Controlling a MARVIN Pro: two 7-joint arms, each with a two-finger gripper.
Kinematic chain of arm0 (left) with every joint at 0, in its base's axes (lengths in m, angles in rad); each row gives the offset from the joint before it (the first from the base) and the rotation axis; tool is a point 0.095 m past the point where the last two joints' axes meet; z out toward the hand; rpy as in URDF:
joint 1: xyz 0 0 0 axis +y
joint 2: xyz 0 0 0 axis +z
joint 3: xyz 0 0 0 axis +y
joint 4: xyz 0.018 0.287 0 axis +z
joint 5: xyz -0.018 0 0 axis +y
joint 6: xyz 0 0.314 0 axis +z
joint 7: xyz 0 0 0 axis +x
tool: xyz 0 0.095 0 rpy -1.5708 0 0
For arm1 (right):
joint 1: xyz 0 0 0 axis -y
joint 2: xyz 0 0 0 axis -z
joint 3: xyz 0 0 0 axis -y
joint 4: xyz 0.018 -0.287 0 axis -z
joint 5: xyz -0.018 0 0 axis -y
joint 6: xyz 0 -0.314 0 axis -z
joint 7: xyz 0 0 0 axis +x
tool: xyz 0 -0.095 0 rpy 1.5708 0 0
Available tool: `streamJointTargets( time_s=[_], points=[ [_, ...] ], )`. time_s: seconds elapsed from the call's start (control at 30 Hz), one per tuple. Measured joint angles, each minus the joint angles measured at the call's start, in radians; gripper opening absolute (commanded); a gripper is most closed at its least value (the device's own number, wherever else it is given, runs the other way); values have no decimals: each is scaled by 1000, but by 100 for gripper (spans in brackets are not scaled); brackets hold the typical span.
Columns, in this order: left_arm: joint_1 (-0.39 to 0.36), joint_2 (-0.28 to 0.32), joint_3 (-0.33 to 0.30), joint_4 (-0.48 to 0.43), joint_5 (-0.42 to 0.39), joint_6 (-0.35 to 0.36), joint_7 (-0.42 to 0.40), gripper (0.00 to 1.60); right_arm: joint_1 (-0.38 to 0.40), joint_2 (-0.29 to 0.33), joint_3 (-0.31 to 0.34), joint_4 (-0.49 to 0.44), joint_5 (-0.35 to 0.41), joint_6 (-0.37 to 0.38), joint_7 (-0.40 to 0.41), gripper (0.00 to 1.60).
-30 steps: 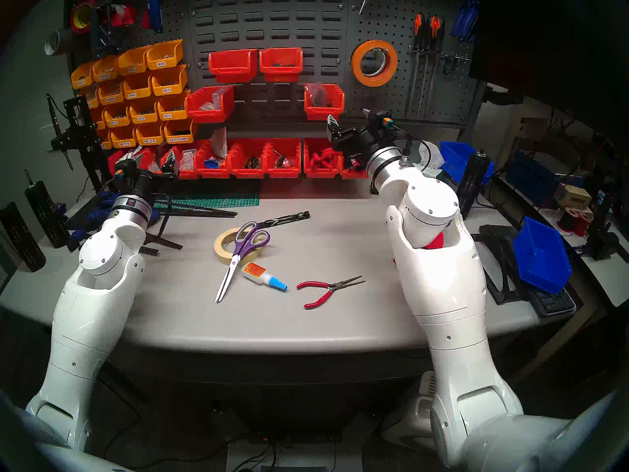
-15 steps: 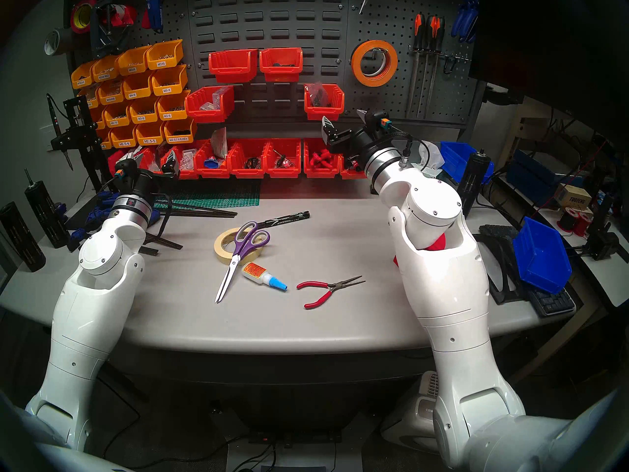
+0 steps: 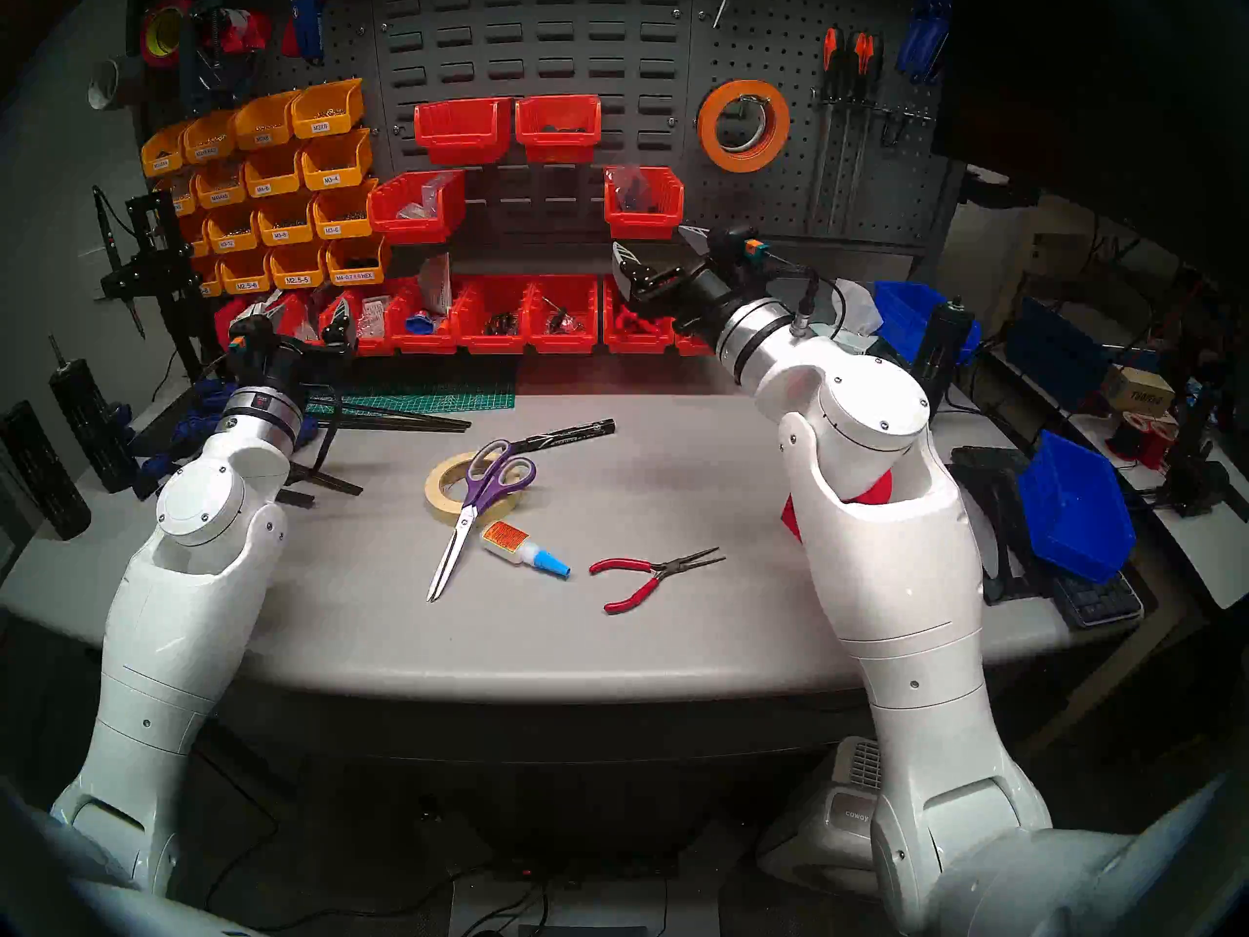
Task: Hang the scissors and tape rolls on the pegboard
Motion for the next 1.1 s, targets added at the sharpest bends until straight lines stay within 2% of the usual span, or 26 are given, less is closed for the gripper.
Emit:
streamJointTargets(
  time_s=[0.67, 1.1],
  points=[
    [0, 0, 0, 0, 1, 1, -2, 160, -8, 13, -1, -30, 96, 4, 138, 160],
    [0, 0, 0, 0, 2, 1, -2, 160, -33, 8, -2, -75, 151, 16, 199, 160]
  ],
)
